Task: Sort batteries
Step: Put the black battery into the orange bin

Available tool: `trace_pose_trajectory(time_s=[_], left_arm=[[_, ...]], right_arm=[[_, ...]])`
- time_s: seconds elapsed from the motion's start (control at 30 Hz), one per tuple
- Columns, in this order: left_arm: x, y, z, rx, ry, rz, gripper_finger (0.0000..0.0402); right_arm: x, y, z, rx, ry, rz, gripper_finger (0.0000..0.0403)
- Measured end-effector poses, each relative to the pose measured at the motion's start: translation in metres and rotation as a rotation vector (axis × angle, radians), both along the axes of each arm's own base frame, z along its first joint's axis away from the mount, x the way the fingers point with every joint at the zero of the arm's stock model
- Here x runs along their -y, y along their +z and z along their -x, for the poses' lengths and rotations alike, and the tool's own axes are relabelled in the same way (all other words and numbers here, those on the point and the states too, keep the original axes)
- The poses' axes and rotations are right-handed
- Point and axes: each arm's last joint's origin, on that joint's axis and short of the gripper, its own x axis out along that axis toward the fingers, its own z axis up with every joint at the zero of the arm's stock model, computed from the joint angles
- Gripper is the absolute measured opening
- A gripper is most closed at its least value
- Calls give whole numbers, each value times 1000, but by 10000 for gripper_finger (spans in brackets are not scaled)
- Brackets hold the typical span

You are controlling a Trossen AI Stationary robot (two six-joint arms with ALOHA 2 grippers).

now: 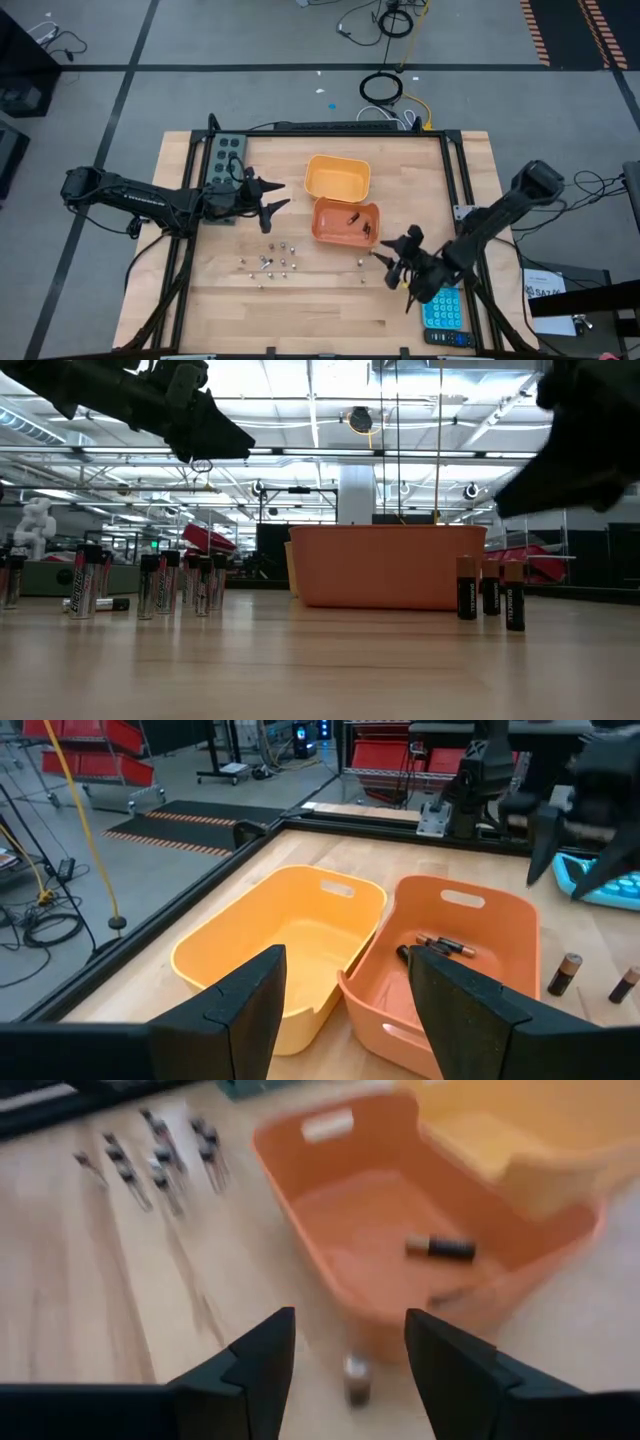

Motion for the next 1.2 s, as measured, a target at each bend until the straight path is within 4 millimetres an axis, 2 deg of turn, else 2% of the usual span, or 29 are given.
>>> trace_pose_trajectory(time_s=[0.2, 0.4, 1.03, 1.13, 1.2], left_arm=[[0, 0, 0, 0, 7, 6, 221], [0, 0, 0, 4, 7, 6, 221], [0, 0, 0, 3, 11, 21, 221], [0, -1, 0, 0, 11, 21, 221], [0, -1, 0, -3, 11, 20, 221]], right_arm=[[-11, -36, 2, -29, -66, -27, 192], [-13, -57, -3, -45, -90, -17, 192], [-1, -83, -26, -50, -124, 51, 191], [1, -83, -27, -56, -133, 56, 176], [2, -83, -27, -62, -133, 61, 146]])
